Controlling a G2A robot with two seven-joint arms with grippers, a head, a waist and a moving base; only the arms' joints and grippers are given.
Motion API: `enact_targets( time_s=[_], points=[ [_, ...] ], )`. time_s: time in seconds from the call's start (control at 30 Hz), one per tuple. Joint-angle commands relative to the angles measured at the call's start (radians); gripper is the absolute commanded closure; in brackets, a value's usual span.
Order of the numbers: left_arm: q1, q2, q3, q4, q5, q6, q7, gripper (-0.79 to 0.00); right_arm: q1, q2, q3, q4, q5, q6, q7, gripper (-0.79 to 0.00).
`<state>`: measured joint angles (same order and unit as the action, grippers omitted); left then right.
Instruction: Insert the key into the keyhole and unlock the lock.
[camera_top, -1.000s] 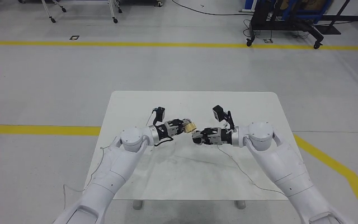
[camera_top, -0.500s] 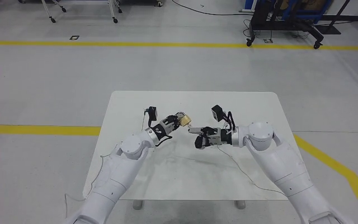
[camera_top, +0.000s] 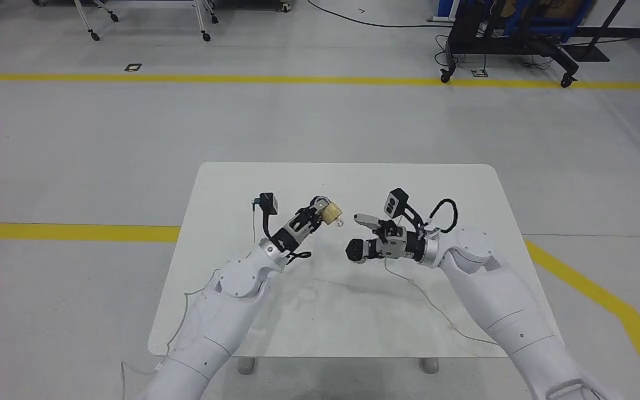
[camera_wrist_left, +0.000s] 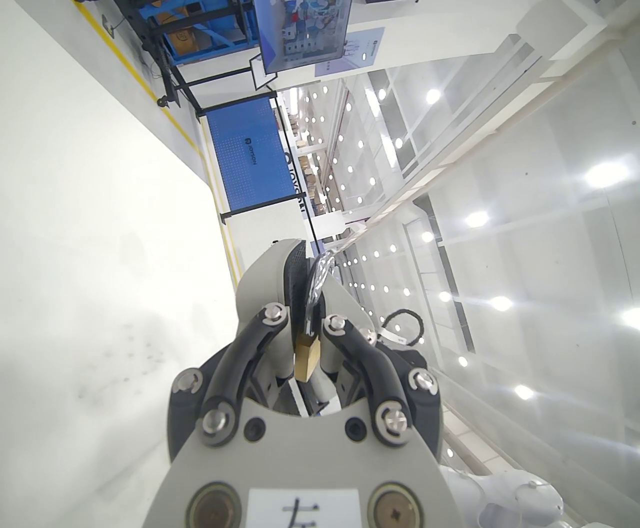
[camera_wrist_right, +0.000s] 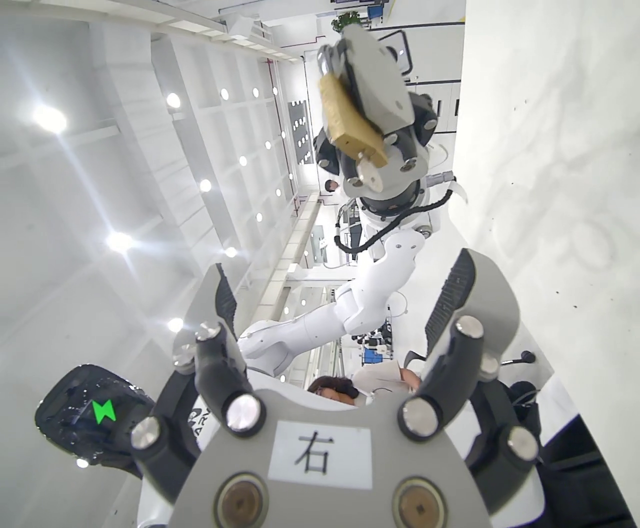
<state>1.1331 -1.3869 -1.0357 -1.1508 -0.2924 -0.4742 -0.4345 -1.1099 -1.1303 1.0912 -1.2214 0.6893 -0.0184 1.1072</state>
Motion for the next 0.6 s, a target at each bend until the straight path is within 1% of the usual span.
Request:
enact_targets(
  time_s=[0.0,0.2,0.57],
  points=[
    [0.002,0.0,-0.001,-0.001,0.001,-0.01,-0.003,0.0,0.014,-0.006,-0.013,0.021,0.016,0.013,-0.002,-0.286],
    [0.003,-0.001,-0.007,0.0,0.004,-0.01,-0.002,0.0,0.056,-0.023,-0.045,0.084,0.039,0.01,0.0,-0.215],
    [0.003,-0.003,-0.01,0.0,0.012,-0.01,-0.015,0.0,0.109,-0.047,-0.081,0.163,0.06,0.005,0.002,-0.182]
  ],
)
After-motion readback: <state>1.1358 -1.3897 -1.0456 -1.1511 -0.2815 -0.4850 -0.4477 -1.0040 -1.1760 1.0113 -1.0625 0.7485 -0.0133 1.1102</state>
